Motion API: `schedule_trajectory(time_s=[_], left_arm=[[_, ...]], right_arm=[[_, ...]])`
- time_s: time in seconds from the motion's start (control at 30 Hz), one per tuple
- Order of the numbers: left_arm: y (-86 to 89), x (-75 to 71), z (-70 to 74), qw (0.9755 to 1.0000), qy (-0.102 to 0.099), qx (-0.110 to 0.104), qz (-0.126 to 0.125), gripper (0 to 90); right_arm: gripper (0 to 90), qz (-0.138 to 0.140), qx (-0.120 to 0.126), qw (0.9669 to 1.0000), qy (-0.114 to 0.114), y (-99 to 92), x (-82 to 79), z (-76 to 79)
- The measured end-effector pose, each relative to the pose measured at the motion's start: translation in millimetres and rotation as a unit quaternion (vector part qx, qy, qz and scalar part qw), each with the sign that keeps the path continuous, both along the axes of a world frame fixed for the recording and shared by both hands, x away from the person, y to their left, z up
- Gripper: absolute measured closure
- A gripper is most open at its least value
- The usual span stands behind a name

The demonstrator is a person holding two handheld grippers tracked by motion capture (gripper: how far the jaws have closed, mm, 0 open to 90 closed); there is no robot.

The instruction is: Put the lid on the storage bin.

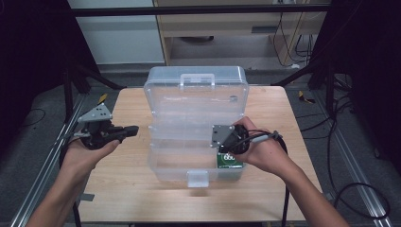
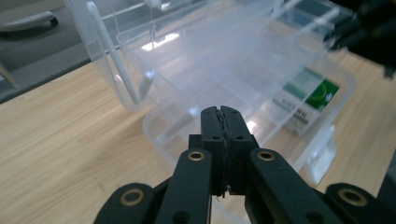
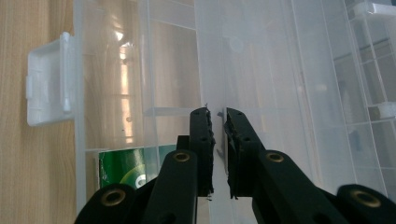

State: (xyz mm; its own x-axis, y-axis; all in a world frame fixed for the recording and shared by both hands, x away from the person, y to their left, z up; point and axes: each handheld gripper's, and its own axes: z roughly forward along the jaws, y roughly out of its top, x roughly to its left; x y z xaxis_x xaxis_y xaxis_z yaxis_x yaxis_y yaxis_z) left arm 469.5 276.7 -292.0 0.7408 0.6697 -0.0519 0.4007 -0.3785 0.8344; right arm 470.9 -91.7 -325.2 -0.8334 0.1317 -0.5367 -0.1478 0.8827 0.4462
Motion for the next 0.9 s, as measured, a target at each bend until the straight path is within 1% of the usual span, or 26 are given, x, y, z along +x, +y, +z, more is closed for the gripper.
schedule_trajectory(time_s=[0.03, 0.07, 0.13, 0.23, 0.27, 0.37, 0.43, 0.53, 0.6, 0.63, 0.67, 0.77, 0.8, 0.87, 0.9], left_arm=[[-0.4, 3.3, 0.6, 1.0, 0.001, -0.004, 0.004, 89.4], [-1.7, 7.2, 1.4, 1.0, 0.0, 0.003, 0.008, 89.6], [-5.2, 12.5, 1.8, 0.9999, 0.001, 0.005, 0.009, 89.7], [-11.1, 17.9, 2.6, 1.0, 0.003, 0.002, 0.003, 89.7], [-14.8, 20.9, 2.7, 1.0, 0.006, -0.001, -0.003, 89.6], [-19.2, 24.8, 1.7, 1.0, 0.009, -0.002, -0.003, 89.5], [-22.0, 28.5, 0.9, 0.9999, 0.014, -0.007, -0.002, 89.4], [-24.6, 32.9, 1.1, 0.9999, 0.015, -0.009, -0.001, 89.4], [-24.9, 35.7, 0.8, 0.9997, 0.016, -0.018, 0.001, 89.4], [-24.9, 35.7, 0.8, 0.9997, 0.016, -0.018, 0.001, 89.4], [-24.6, 37.3, 0.1, 0.9995, 0.02, -0.025, 0.001, 89.4], [-23.1, 39.7, 0.0, 0.9993, 0.022, -0.03, 0.007, 89.5], [-22.1, 40.9, -0.4, 0.999, 0.025, -0.036, 0.011, 89.5], [-20.3, 42.5, -0.7, 0.9991, 0.028, -0.031, 0.011, 89.6], [-19.7, 43.1, -1.0, 0.9989, 0.03, -0.033, 0.013, 89.6]], right_arm=[[82.1, 0.0, 0.001, 1.0, -0.001, 0.0, 0.0, 0.0], [82.1, -0.001, 0.001, 1.0, 0.0, -0.1, -0.2, -0.1], [82.1, -0.002, 0.001, 1.0, -0.003, 0.0, -0.9, -0.6], [82.1, 0.001, -0.001, 1.0, -0.004, -0.5, -1.8, -1.1], [82.1, 0.002, 0.001, 1.0, -0.005, -0.5, -3.0, -2.1], [82.1, 0.001, 0.002, 1.0, -0.005, -0.7, -3.8, -2.8], [82.1, 0.001, 0.002, 1.0, -0.004, -0.9, -4.9, -3.4], [82.0, 0.002, 0.0, 1.0, -0.005, -1.0, -6.5, -4.4], [81.7, 0.003, -0.001, 1.0, -0.005, -1.2, -8.3, -5.6], [81.7, 0.003, -0.001, 1.0, -0.005, -1.2, -8.3, -5.6], [81.6, 0.003, -0.001, 1.0, -0.004, -1.4, -8.6, -5.7], [81.4, 0.002, 0.001, 1.0, -0.003, -1.5, -9.0, -6.1], [81.5, 0.003, 0.0, 1.0, -0.005, -1.3, -8.9, -6.1], [81.6, 0.002, -0.001, 1.0, -0.004, -1.0, -9.8, -6.4], [81.6, 0.002, -0.001, 1.0, -0.004, -1.0, -9.8, -6.4]])
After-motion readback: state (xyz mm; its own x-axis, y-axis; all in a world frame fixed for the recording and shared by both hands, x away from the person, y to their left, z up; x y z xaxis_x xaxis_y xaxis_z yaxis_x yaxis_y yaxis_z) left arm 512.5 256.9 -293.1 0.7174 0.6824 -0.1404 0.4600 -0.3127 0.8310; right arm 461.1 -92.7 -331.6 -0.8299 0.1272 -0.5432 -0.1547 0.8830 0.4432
